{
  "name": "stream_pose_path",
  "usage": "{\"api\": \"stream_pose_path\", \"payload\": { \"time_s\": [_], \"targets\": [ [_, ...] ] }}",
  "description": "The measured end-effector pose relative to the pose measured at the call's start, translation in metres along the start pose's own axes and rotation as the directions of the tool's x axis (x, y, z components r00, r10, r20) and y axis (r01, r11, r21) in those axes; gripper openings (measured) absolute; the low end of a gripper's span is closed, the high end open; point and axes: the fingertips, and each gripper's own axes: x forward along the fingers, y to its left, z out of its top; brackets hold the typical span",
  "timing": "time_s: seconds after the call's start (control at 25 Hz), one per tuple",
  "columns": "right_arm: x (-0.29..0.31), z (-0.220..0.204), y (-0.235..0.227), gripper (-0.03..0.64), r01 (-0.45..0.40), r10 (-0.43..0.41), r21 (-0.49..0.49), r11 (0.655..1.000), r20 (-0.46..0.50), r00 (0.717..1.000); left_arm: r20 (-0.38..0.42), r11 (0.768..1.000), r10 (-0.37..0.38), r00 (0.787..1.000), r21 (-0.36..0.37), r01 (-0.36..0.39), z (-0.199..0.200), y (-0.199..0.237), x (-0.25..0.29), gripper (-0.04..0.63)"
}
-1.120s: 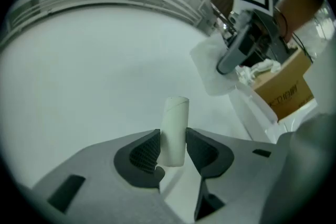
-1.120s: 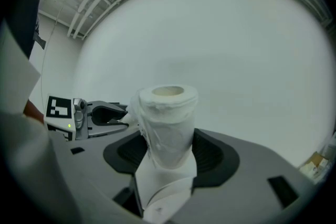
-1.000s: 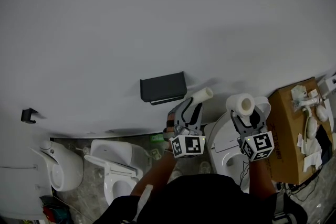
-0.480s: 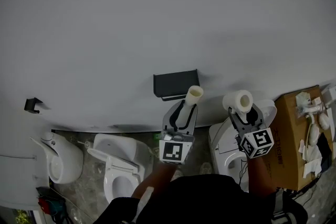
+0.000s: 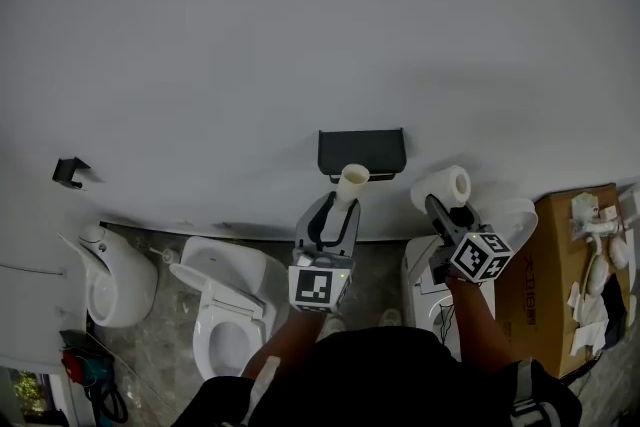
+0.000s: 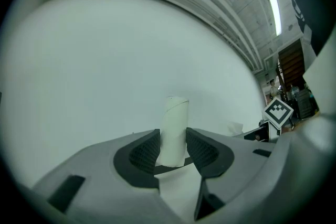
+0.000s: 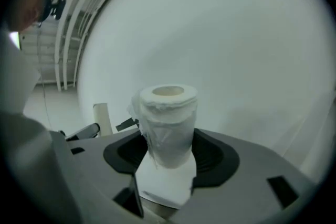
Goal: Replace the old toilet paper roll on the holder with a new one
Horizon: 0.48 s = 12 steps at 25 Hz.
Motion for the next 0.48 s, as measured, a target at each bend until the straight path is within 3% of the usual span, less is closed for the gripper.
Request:
{"api": "stream_pose_path", "payload": {
  "time_s": [0.12, 0.28, 0.48],
  "targets": [
    [0.013, -0.009, -0.003, 0.256, -0.039, 0.032, 0.225, 0.973, 0.035, 0.999, -0.003, 1.000, 0.030, 1.000, -0.005, -0.030, -0.002, 0.014, -0.008, 0.153],
    [0.023, -0.013, -0.010, 0.256, -0.117, 0.060, 0.505, 0.855, 0.127, 0.990, -0.014, 0.998, 0.056, 0.998, 0.005, -0.056, -0.004, 0.023, -0.016, 0.153],
    [0.041, -0.024, -0.013, 0.254, -0.153, 0.062, 0.660, 0.736, 0.159, 0.985, -0.014, 0.998, 0.068, 0.998, 0.010, -0.068, -0.007, 0.031, -0.022, 0.153]
  ]
}}
